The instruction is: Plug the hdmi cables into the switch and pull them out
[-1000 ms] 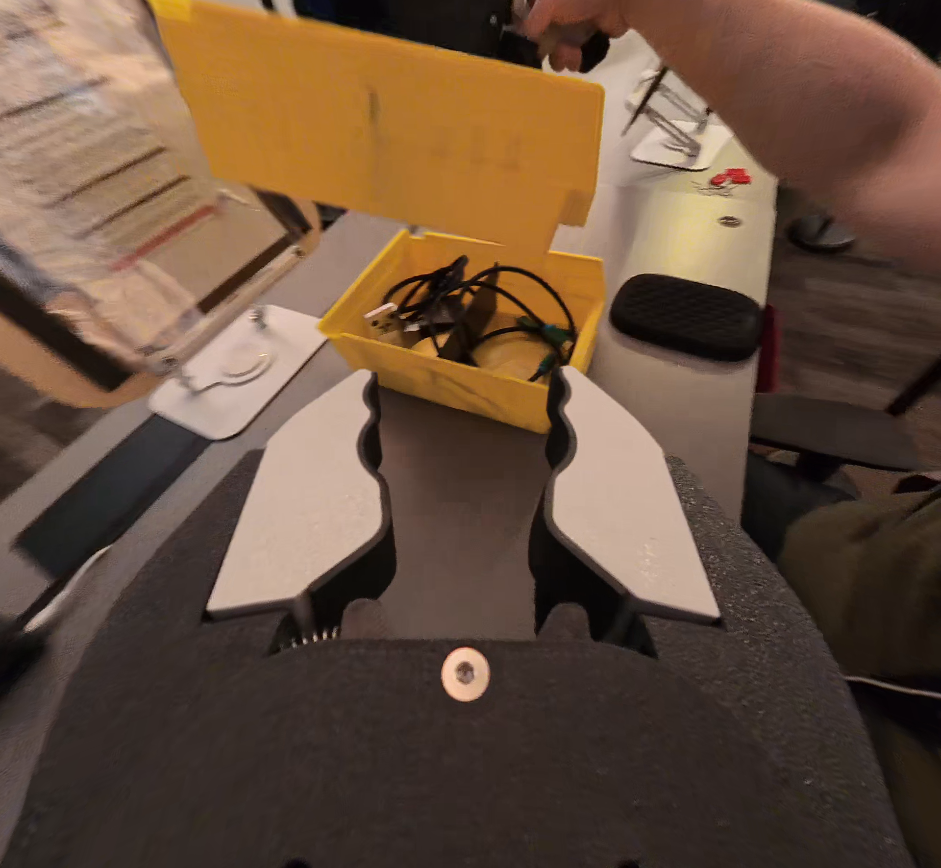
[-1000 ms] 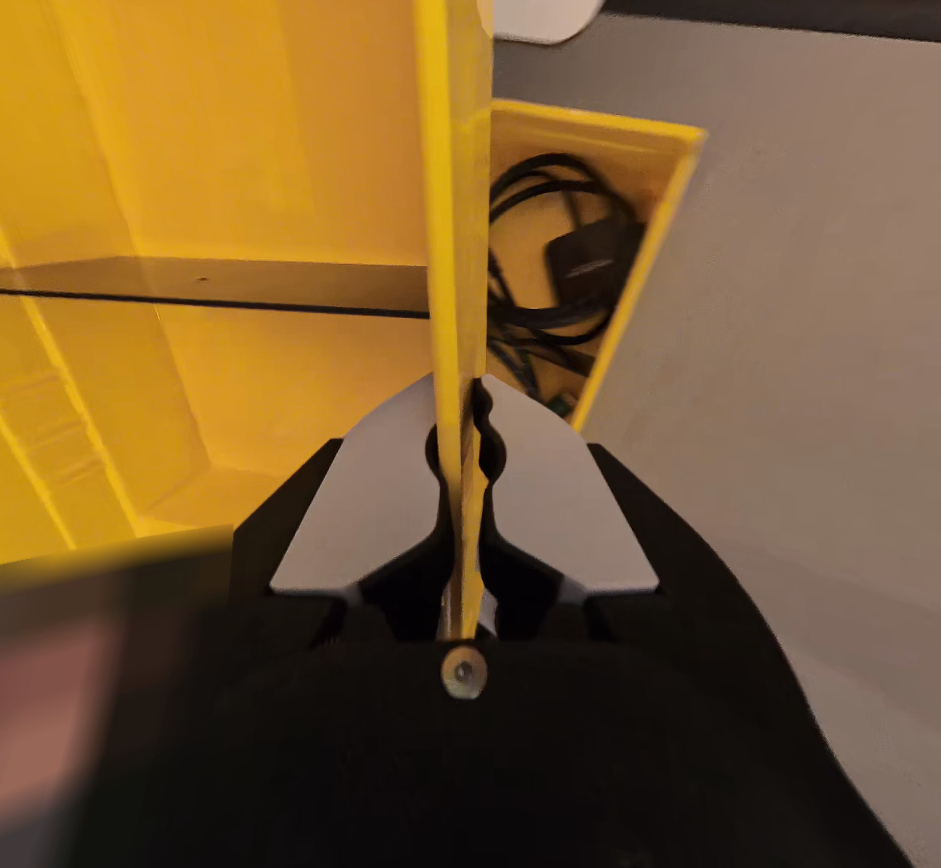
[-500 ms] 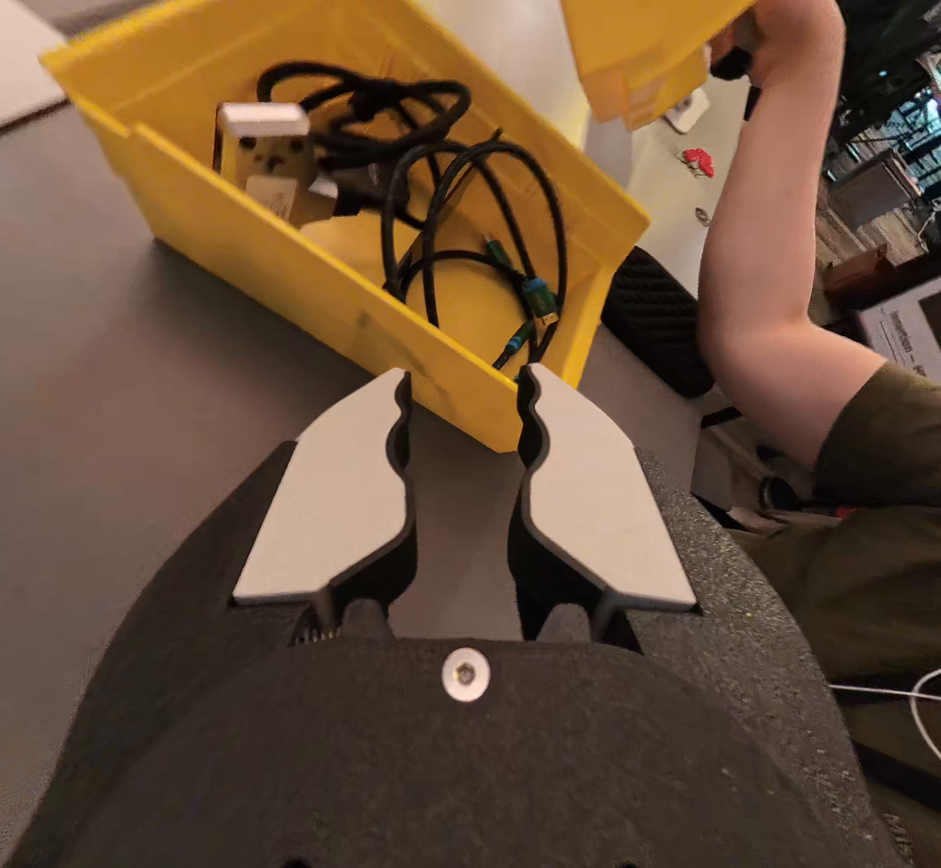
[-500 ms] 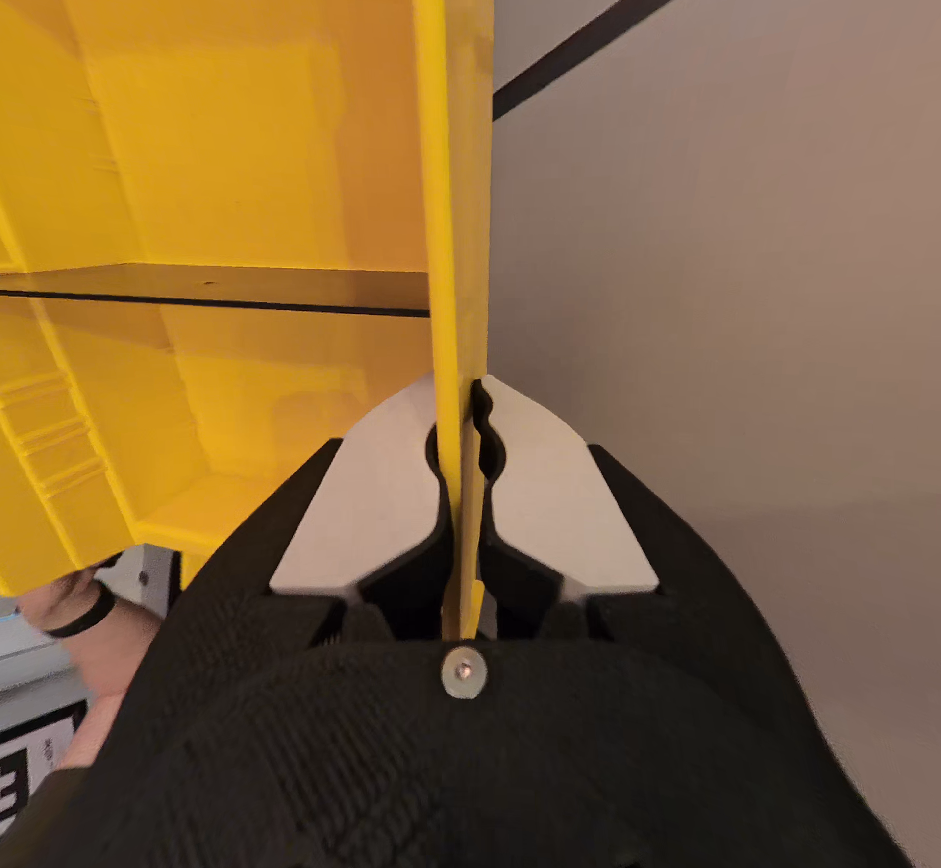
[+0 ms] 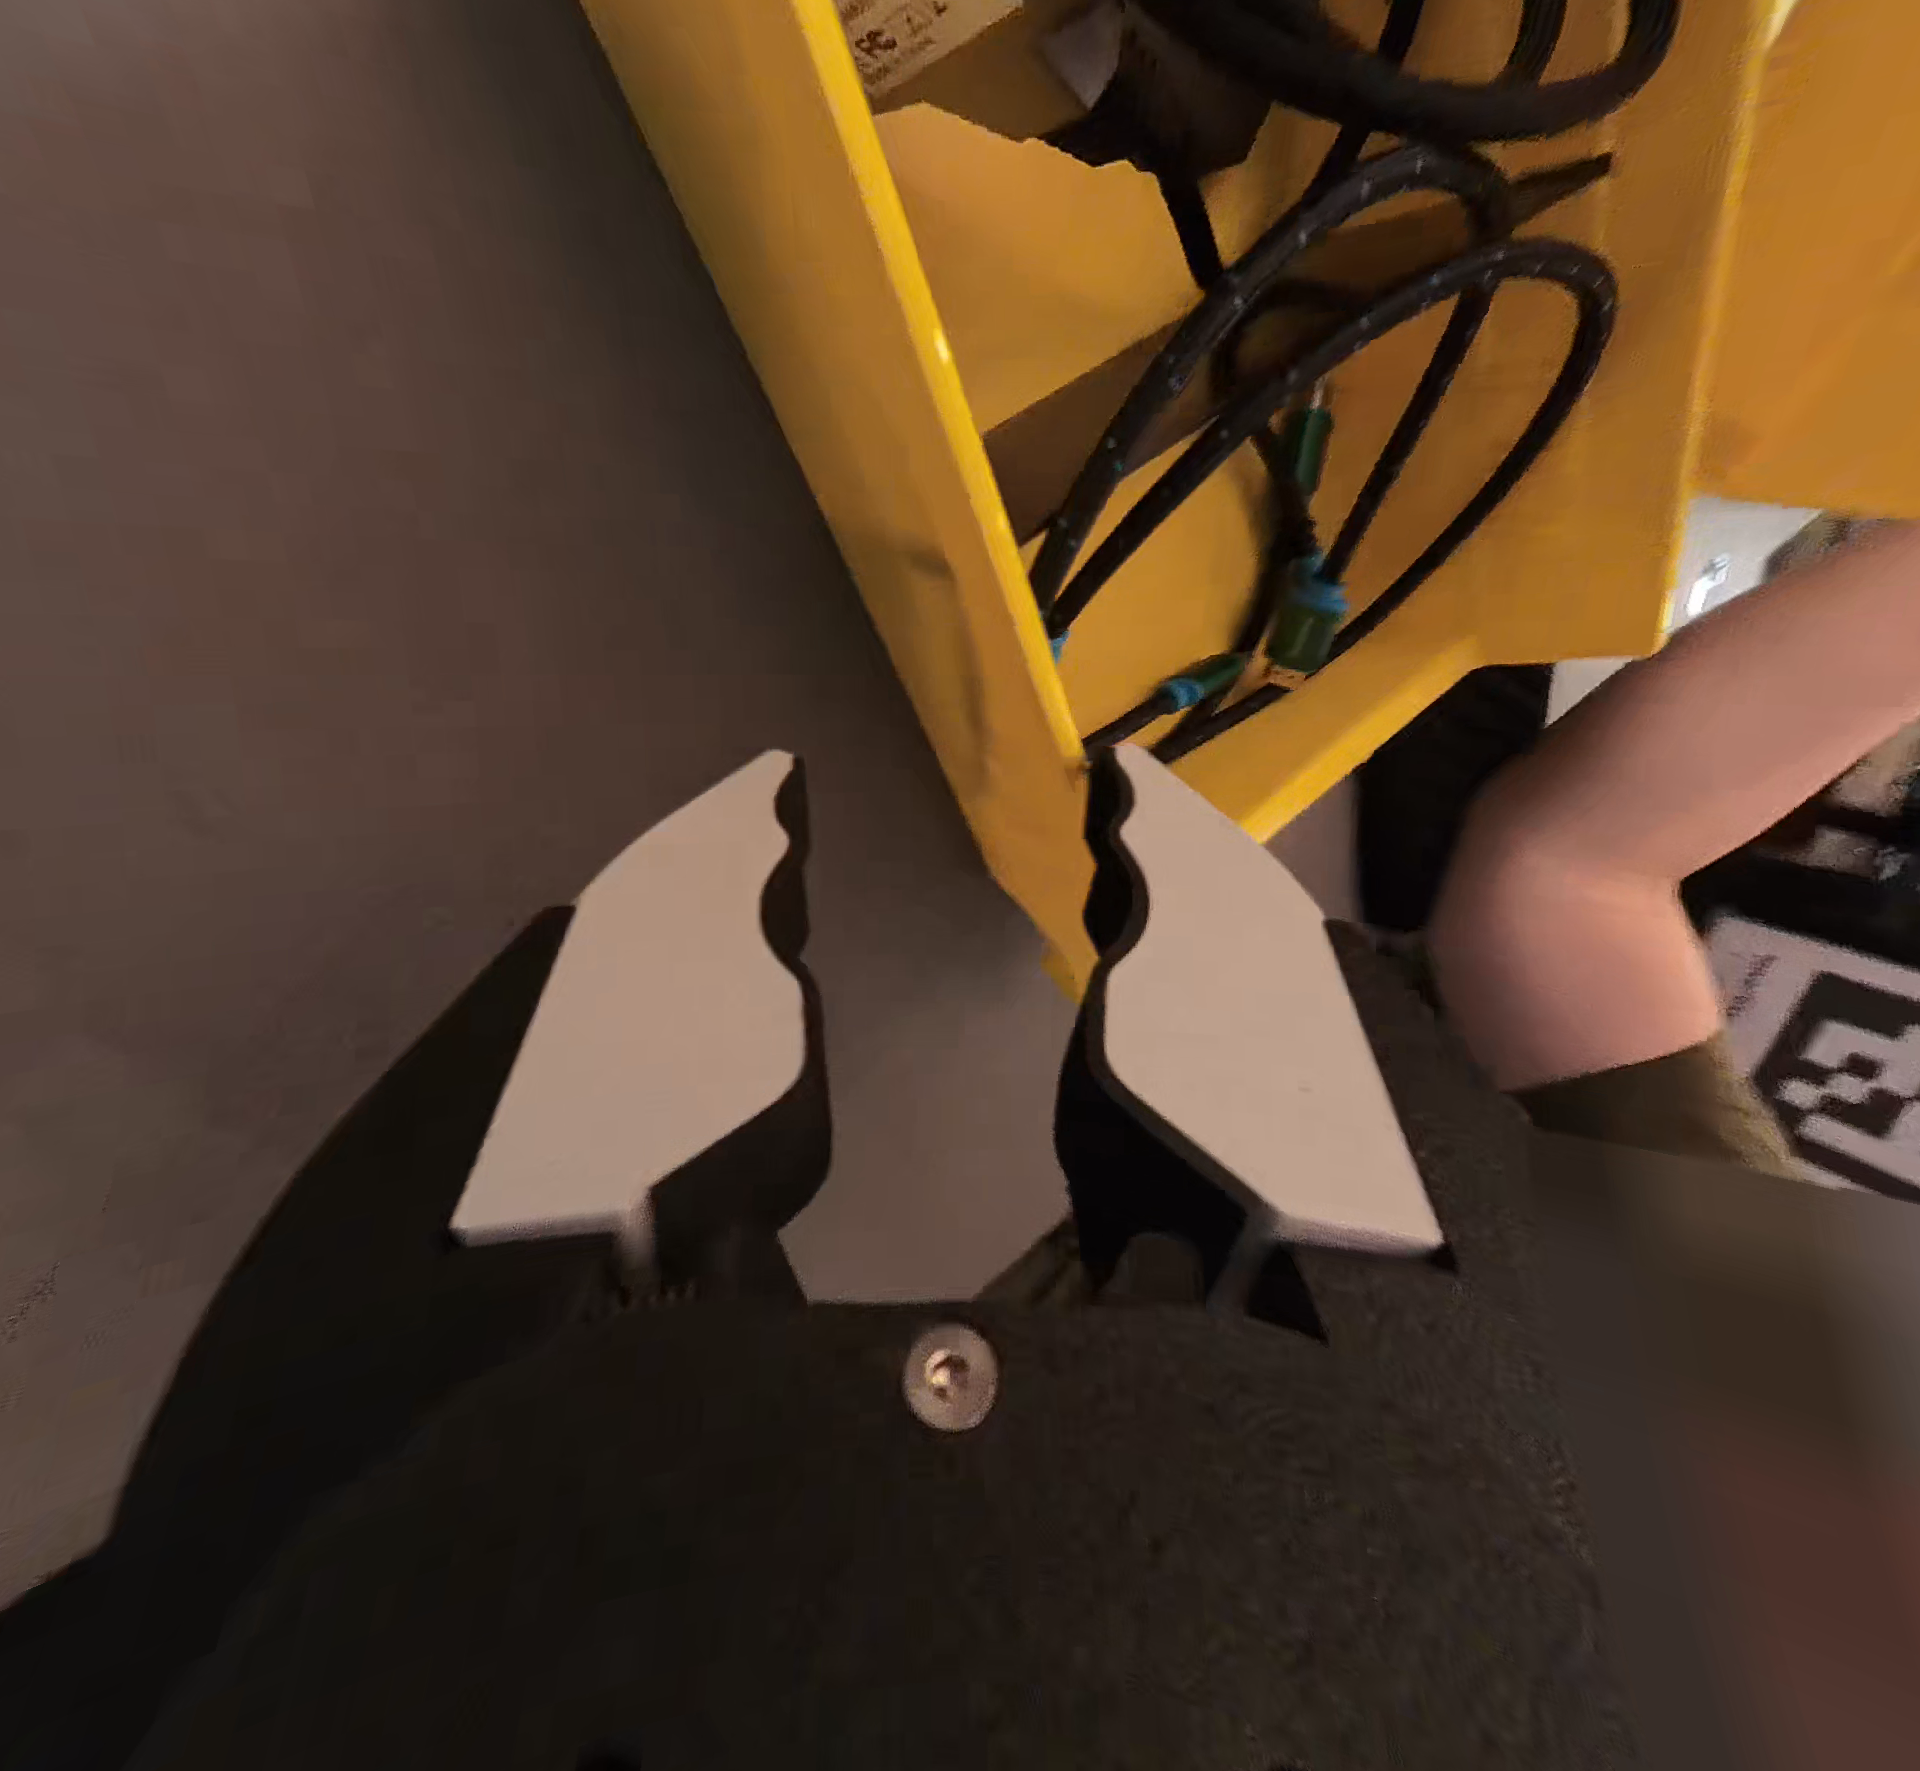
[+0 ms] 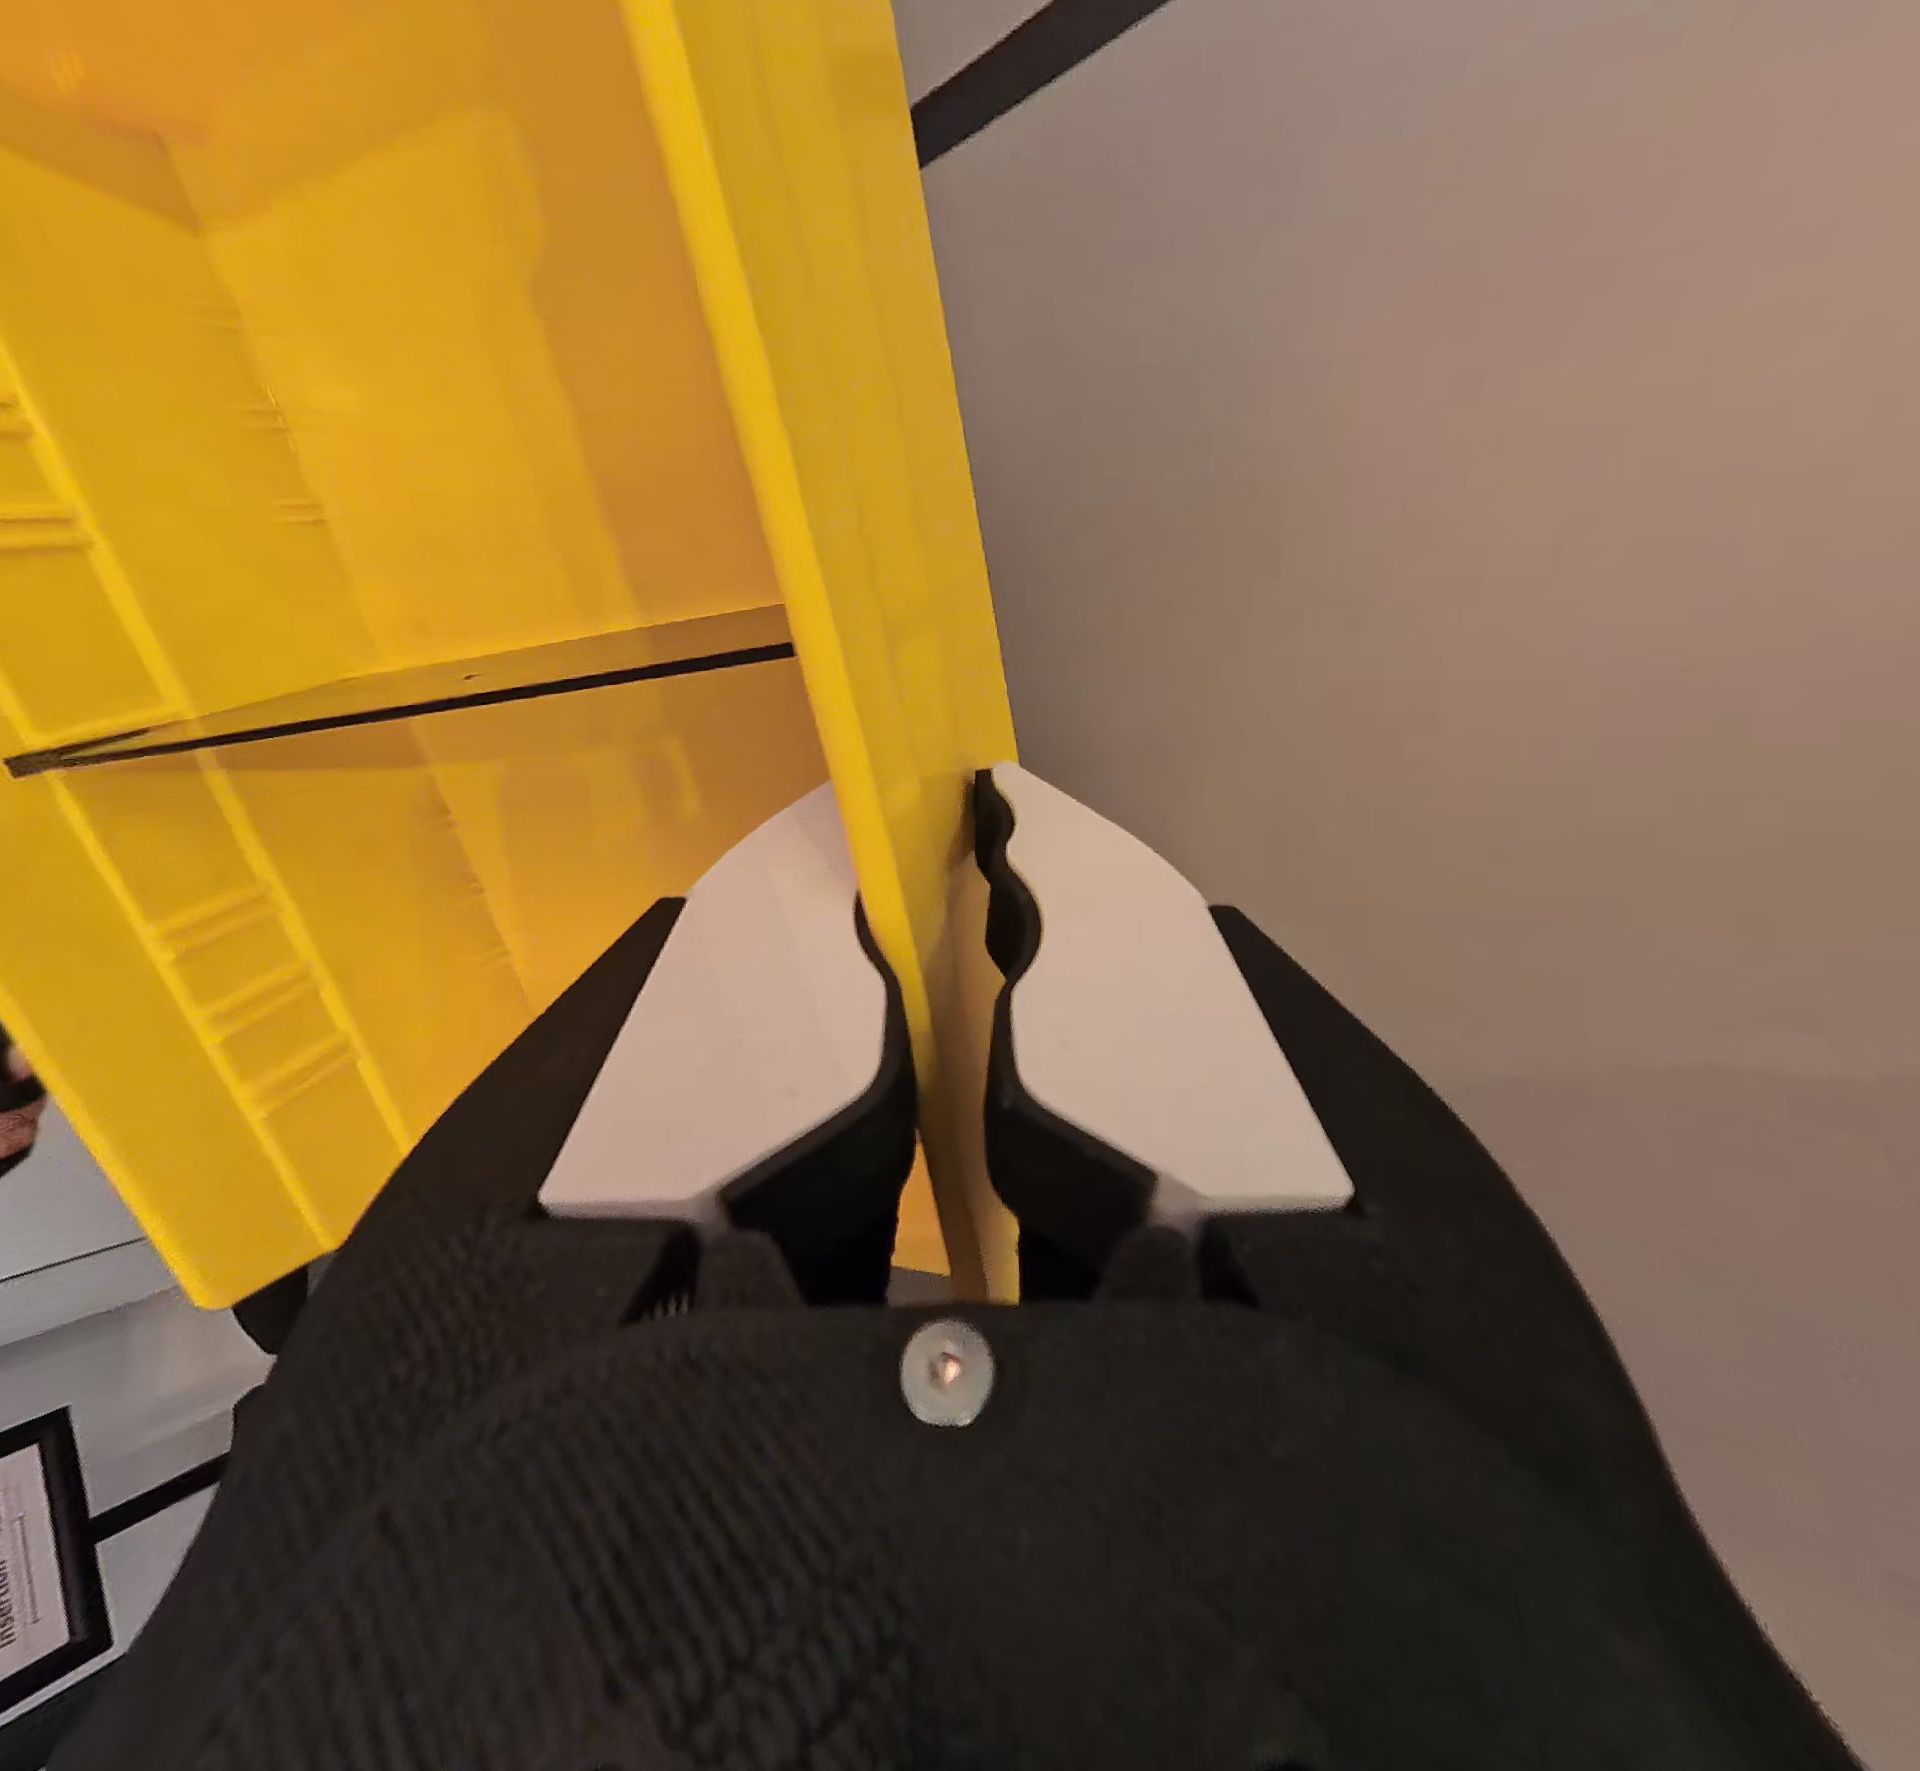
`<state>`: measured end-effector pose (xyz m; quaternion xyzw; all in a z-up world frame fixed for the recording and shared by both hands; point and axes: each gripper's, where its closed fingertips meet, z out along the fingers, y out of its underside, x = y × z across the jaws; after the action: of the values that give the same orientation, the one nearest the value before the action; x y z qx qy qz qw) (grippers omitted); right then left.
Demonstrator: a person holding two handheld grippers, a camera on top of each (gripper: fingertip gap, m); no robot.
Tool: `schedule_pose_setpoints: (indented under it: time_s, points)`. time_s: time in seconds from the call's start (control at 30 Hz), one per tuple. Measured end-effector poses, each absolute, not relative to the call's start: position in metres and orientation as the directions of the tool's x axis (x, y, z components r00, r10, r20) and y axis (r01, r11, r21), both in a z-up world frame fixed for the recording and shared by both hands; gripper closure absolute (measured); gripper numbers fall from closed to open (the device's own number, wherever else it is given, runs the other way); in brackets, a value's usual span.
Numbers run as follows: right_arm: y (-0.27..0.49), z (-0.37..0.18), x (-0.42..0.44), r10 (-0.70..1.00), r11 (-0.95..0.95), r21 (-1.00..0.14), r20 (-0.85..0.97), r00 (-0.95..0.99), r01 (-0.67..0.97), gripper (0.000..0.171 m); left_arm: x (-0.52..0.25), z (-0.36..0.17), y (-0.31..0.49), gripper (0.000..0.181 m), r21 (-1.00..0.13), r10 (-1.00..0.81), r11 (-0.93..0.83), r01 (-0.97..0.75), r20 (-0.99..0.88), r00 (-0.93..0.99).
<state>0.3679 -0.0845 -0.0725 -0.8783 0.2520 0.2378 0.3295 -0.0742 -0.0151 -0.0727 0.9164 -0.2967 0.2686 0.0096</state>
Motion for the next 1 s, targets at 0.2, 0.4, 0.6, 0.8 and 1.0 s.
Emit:
schedule_pose_setpoints:
  time_s: [0.2, 0.4, 0.6, 0.8, 1.0]
  points:
    - [-0.087, -0.093, 0.368, -0.312, -0.722, -0.409, -0.527, 0.791, -0.557, 0.161, -0.065, -0.080, -0.020, 0.143, -0.049, -0.547, -0.813, -0.580, 0.406, 0.732]
    - [-0.087, -0.102, 0.358, -0.285, -0.778, -0.368, -0.514, 0.809, -0.508, 0.161, -0.060, -0.097, -0.036, 0.168, 0.066, -0.696, -0.687, -0.723, 0.224, 0.682]
    - [-0.095, -0.114, 0.345, -0.273, -0.837, -0.286, -0.521, 0.808, -0.467, 0.162, -0.067, -0.096, -0.027, 0.173, 0.091, -0.630, -0.730, -0.678, 0.294, 0.719]
    - [-0.100, -0.123, 0.336, -0.286, -0.874, -0.219, -0.491, 0.823, -0.434, 0.161, -0.114, -0.094, 0.017, 0.175, 0.034, -0.537, -0.818, -0.575, 0.314, 0.783]
    - [-0.102, -0.125, 0.320, -0.303, -0.902, -0.152, -0.446, 0.842, -0.405, 0.156, -0.191, -0.092, 0.056, 0.170, -0.031, -0.400, -0.906, -0.421, 0.382, 0.833]
